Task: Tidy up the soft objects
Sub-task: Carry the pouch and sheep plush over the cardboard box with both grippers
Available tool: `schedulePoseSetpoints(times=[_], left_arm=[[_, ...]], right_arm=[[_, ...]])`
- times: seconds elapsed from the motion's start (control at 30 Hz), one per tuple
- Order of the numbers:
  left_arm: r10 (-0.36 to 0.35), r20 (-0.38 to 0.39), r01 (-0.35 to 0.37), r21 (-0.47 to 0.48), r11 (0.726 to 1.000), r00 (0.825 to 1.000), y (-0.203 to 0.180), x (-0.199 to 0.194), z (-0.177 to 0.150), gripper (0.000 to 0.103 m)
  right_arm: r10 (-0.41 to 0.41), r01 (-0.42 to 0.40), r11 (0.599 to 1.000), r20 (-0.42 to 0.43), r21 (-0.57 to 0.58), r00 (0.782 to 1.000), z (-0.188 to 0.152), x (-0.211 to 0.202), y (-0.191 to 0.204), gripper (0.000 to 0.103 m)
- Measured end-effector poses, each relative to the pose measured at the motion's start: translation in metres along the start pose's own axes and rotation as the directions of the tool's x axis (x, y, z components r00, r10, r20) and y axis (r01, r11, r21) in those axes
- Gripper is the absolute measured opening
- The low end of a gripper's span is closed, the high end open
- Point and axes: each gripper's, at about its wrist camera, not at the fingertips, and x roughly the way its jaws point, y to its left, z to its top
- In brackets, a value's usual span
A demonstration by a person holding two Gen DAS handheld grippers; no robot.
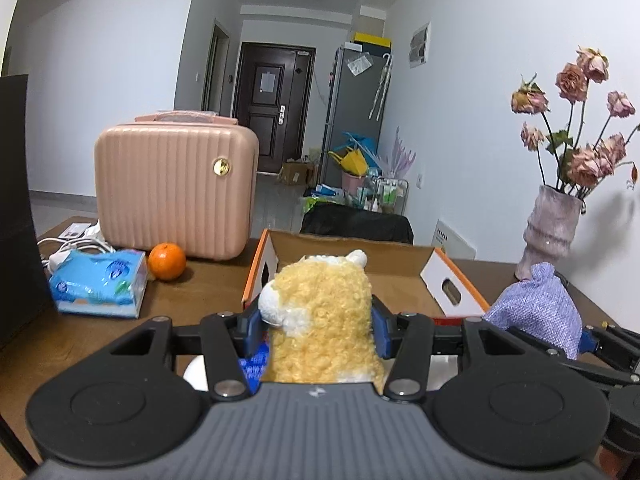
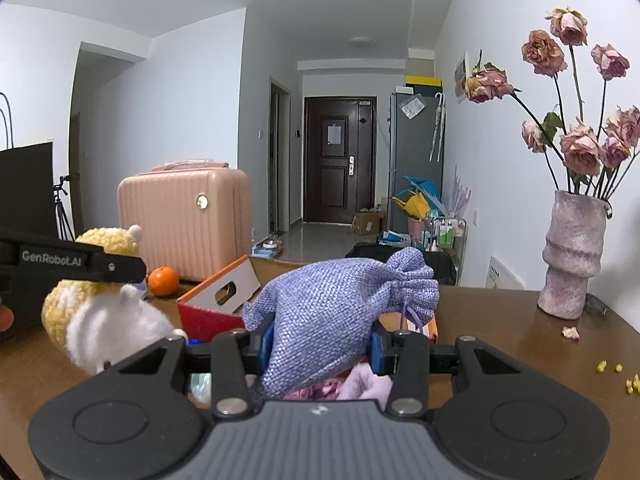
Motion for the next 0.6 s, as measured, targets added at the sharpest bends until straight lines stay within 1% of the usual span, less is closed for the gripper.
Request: schedulePoseSetpoints(times=[0.2,0.37,0.6], left_arm=[[0.013,0.023,-0.013,-0.009,1.0,1.0,-0.003,0.023,0.016,0.052],[0.022,0.031,-0.021,-0.033,0.999,0.999,0.0,0.046,0.028,0.052],[0.052,0.038,-0.05,-0.062,0.997,0.998,0.001,0.084,0.045,0.052]], right_arm=[[-0.009,0.009,1.0,0.016,-0.002,1.0,0.014,0.021,-0.002,0.043],[-0.025,0.025,1.0,0.006,0.005,1.0,0.023,0.045,-0.007,0.043],[-0.039,0.039,0.999,-0.009,0.01,0.999,0.033,0.079,-0.015,0.043]])
